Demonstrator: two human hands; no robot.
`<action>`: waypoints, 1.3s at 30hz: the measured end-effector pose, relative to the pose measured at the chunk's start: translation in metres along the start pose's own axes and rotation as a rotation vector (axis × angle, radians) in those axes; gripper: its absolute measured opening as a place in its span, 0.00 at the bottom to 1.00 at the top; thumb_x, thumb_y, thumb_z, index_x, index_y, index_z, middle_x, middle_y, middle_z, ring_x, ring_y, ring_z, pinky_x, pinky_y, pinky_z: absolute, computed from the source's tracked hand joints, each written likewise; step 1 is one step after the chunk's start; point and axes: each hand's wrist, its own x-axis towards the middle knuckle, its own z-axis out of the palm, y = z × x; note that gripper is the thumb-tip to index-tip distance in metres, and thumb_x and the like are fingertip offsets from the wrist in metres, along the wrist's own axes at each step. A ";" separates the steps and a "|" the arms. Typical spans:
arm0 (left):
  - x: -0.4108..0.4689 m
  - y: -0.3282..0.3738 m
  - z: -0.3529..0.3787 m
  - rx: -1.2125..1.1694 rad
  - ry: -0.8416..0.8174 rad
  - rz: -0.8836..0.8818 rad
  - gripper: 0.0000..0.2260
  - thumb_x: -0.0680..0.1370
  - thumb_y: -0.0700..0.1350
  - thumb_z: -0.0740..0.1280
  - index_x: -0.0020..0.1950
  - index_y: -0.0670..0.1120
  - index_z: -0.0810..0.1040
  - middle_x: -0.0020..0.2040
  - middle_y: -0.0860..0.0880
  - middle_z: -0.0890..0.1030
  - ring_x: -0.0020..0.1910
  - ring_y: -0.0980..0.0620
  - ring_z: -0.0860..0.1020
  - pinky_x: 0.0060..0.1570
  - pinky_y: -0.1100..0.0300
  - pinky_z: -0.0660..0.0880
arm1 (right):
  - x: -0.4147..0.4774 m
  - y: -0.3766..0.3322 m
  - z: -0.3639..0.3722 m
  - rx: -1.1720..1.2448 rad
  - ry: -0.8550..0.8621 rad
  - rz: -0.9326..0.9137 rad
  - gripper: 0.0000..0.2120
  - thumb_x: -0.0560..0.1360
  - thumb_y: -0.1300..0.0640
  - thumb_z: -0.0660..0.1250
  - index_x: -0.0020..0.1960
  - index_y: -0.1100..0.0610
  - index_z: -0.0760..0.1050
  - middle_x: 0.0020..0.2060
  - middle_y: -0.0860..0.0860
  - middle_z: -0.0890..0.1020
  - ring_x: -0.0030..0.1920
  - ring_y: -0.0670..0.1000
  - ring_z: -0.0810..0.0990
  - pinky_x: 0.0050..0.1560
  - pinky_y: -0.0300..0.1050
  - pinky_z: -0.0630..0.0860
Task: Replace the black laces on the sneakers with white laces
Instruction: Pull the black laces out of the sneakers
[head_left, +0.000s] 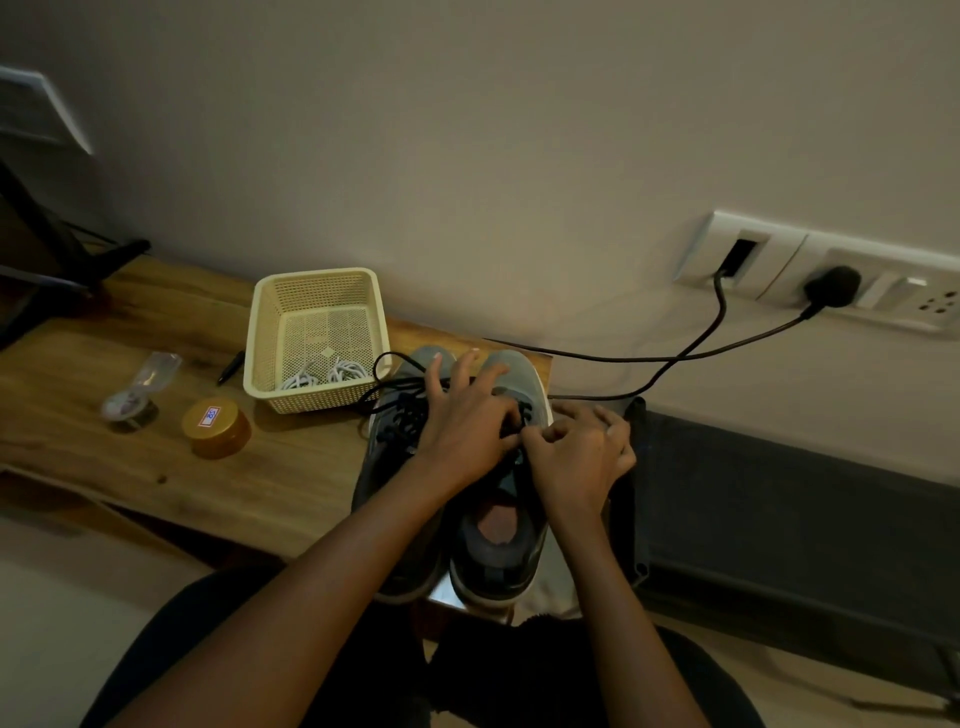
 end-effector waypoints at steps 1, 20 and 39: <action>0.001 0.000 0.001 0.010 0.008 -0.008 0.10 0.77 0.55 0.64 0.54 0.55 0.80 0.76 0.52 0.58 0.76 0.45 0.47 0.70 0.40 0.38 | 0.000 -0.001 -0.001 0.008 -0.004 0.003 0.05 0.70 0.56 0.70 0.40 0.58 0.81 0.57 0.47 0.79 0.68 0.51 0.61 0.66 0.50 0.52; 0.006 -0.060 -0.033 -0.305 0.115 -0.427 0.16 0.76 0.53 0.67 0.62 0.50 0.77 0.73 0.50 0.65 0.73 0.44 0.56 0.69 0.45 0.51 | 0.008 -0.015 -0.012 0.058 -0.163 0.184 0.06 0.72 0.54 0.69 0.40 0.54 0.74 0.53 0.53 0.75 0.64 0.58 0.63 0.64 0.53 0.60; 0.006 -0.026 -0.019 -0.116 -0.112 -0.306 0.14 0.69 0.59 0.70 0.41 0.48 0.80 0.65 0.54 0.74 0.76 0.51 0.51 0.69 0.38 0.39 | 0.017 -0.009 0.019 0.395 -0.027 0.259 0.05 0.73 0.63 0.68 0.39 0.61 0.76 0.41 0.55 0.78 0.41 0.50 0.77 0.39 0.41 0.71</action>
